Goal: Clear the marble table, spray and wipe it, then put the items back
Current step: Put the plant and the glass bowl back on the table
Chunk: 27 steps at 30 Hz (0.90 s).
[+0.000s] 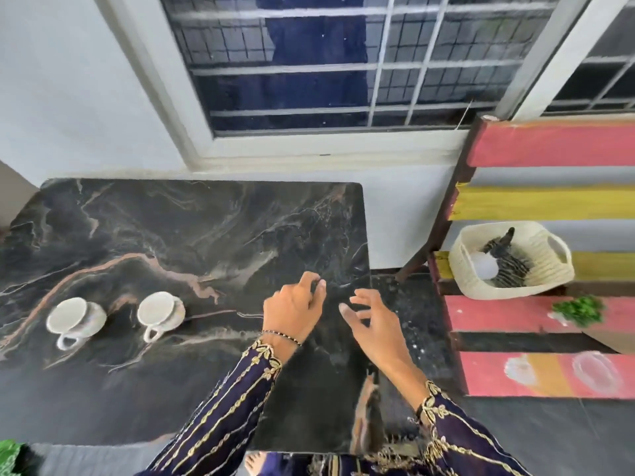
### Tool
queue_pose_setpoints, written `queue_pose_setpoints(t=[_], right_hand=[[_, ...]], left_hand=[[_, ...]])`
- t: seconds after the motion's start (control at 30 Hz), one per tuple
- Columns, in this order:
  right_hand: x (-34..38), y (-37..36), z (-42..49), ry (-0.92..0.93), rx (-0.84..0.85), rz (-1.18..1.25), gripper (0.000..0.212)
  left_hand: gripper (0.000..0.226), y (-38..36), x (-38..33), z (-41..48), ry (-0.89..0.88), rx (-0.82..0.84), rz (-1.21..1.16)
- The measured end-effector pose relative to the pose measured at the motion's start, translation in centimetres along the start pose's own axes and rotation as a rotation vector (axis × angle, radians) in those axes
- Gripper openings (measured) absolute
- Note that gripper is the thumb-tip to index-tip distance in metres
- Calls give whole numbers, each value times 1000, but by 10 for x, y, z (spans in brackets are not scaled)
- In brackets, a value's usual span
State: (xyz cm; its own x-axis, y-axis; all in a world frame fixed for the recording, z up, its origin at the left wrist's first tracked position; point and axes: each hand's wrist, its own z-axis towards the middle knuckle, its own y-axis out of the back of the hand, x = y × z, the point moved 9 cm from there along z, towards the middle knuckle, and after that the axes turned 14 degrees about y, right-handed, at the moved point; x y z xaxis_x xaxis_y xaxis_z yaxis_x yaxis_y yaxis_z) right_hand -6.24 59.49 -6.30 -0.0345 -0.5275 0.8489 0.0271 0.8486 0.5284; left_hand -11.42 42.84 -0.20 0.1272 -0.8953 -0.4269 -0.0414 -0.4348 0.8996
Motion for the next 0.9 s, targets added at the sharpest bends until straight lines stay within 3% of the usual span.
queue_pose_setpoints(t=[0.17,0.37,0.57,0.7,0.9], right_hand=[[-88,110,-11,-36,-17,-9,43],[-230,226,-46,-197,-23,-86,44],[-379,317,-100,-439,-133,-205,41],[-448,357,-130,-547,-117,-291,58],[-511,392,-153,-616,-68,-406,86]], left_hand=[[29,-98,-110,-18,-12,115,8],[29,-234,-233,-68,-47,384,48],[33,-347,-345,-109,-335,574,201],[43,-406,-406,-112,-529,633,290],[60,-468,-481,-112,-728,552,408]])
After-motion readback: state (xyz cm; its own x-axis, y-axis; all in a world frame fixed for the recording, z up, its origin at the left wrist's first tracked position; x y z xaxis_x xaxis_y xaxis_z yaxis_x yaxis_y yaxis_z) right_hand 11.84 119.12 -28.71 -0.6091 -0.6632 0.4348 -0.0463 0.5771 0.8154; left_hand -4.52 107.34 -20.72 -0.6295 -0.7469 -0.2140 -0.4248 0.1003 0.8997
